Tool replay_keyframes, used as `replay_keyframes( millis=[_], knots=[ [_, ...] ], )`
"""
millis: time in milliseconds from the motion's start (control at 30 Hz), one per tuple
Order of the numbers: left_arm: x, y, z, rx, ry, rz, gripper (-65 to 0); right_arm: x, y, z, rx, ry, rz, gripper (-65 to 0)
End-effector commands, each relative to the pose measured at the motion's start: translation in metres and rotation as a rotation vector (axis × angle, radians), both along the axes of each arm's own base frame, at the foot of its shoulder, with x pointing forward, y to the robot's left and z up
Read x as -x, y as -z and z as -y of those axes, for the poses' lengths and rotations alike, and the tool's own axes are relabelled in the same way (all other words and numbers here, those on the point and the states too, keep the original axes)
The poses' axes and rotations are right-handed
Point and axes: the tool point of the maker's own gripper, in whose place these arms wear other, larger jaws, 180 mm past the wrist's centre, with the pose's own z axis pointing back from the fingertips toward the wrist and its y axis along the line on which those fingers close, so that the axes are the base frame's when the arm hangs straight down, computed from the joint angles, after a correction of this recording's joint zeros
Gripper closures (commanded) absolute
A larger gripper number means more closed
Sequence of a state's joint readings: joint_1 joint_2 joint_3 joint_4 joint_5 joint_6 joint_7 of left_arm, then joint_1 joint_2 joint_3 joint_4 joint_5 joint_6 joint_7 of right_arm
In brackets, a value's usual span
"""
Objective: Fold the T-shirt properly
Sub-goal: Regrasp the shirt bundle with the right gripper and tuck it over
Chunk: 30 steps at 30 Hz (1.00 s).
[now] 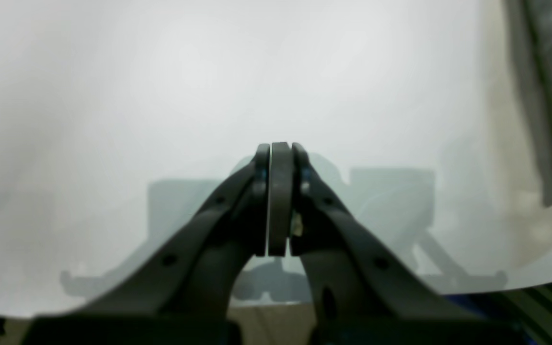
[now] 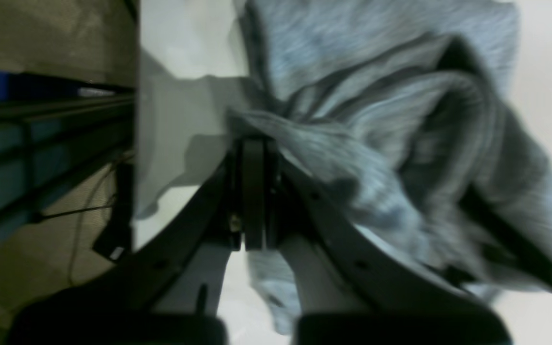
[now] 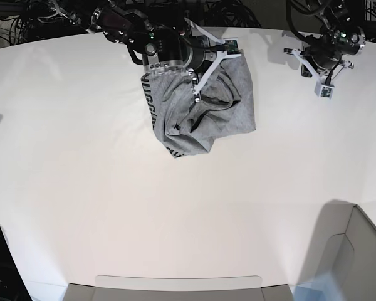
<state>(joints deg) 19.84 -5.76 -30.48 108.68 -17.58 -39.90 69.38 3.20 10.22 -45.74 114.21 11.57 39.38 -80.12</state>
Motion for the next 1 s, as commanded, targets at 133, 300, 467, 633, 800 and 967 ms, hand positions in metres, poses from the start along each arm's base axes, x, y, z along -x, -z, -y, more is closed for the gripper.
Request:
replay_keyframes(
  millis=[133, 300, 467, 633, 800, 967],
  knots=[
    [-0.007, -0.008, -0.002, -0.012, 0.01, 0.036, 0.0, -0.042, -0.038, -0.002, -0.096, 0.092, 0.108, 0.0],
    [-0.007, -0.009, -0.004, -0.014, 0.004, 0.036, 0.0, -0.103, -0.063, 0.029, -0.181, 0.37, 0.148, 0.0],
    [-0.007, -0.009, -0.004, -0.014, 0.004, 0.036, 0.0, -0.116, -0.053, 0.058, -0.135, 0.451, 0.143, 0.0],
    [-0.007, -0.008, -0.003, -0.013, 0.007, 0.036, 0.0, -0.113, -0.019, 0.061, -0.068, 0.464, 0.044, 0.0],
    [-0.007, -0.009, -0.004, -0.014, 0.004, 0.036, 0.0, -0.121, -0.001, 0.033, -0.015, 0.394, -0.012, 0.0],
    [-0.006, -0.009, -0.004, -0.015, 0.003, 0.036, 0.0, -0.133, 0.004, -0.013, -0.045, 0.301, -0.049, 0.0]
  ],
)
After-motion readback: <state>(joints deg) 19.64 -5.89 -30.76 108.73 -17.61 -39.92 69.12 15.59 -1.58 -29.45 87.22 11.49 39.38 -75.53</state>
